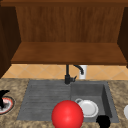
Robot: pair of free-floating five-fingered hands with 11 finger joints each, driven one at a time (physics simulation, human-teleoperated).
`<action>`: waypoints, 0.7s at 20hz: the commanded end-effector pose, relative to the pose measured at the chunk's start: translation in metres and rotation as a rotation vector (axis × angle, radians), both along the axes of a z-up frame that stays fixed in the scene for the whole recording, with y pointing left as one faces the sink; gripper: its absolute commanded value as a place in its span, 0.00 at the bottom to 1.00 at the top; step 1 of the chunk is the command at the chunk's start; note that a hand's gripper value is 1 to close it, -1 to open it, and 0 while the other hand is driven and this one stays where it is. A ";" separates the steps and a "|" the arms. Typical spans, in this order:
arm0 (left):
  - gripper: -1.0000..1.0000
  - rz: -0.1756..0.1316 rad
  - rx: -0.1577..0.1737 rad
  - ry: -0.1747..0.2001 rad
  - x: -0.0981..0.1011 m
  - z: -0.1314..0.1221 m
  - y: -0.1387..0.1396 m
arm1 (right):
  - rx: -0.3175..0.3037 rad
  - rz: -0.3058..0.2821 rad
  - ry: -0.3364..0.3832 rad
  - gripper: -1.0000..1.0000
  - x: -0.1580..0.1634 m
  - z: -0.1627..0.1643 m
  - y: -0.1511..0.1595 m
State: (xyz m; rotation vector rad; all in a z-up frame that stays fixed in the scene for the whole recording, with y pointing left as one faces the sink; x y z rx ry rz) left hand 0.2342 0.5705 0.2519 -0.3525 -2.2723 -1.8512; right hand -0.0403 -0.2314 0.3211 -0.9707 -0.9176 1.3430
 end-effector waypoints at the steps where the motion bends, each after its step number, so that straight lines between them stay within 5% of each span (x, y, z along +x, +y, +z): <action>1: 0.00 0.026 -0.008 -0.004 0.000 -0.012 0.000 | 0.000 0.000 0.000 0.50 0.000 0.000 0.000; 7: 0.00 -0.004 -0.028 -0.012 0.003 -0.036 0.002 | 0.000 0.000 0.000 0.50 0.000 0.000 0.000; 14: 0.00 -0.015 -0.011 0.006 0.019 -0.053 0.009 | 0.000 0.000 0.000 0.50 0.000 0.000 0.000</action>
